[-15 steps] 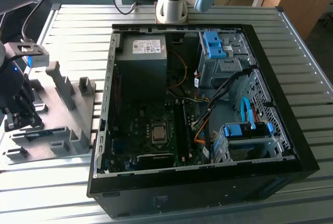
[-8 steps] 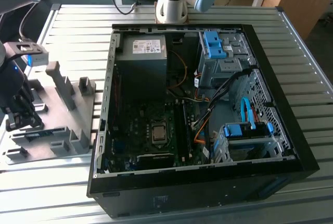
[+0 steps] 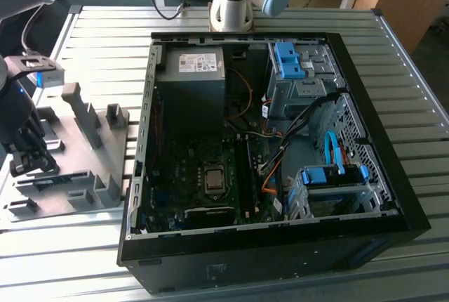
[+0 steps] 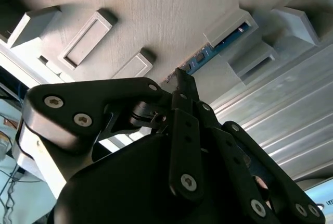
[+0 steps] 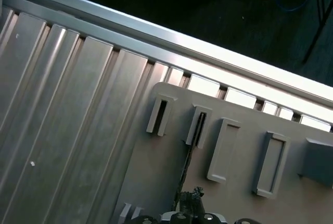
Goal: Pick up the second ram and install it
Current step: 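Pick up the second ram and move it above second insertion slot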
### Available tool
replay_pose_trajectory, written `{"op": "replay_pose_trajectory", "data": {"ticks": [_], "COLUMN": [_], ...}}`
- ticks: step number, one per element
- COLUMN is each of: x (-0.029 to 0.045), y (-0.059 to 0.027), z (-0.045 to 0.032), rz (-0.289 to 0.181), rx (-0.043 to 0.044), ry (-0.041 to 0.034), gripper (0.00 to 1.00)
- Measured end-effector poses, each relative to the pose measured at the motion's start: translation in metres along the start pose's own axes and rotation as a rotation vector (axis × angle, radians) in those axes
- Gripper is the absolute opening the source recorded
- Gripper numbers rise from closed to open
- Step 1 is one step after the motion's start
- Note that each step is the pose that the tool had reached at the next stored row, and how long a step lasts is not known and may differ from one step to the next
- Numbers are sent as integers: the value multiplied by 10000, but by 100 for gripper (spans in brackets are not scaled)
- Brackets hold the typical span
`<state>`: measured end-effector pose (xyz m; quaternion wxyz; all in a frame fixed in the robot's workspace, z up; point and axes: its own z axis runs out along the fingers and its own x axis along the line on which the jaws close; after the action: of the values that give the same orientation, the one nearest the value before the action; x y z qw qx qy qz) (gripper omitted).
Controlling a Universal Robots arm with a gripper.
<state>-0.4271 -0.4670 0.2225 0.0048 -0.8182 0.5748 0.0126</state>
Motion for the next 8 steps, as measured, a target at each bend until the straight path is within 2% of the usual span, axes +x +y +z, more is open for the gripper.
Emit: {"op": "replay_pose_trajectory", "data": {"ticks": [8], "x": [0], "y": [0], "z": [0], "rz": [-605], "rx": [-16], "ry": [3], "gripper": [10]}}
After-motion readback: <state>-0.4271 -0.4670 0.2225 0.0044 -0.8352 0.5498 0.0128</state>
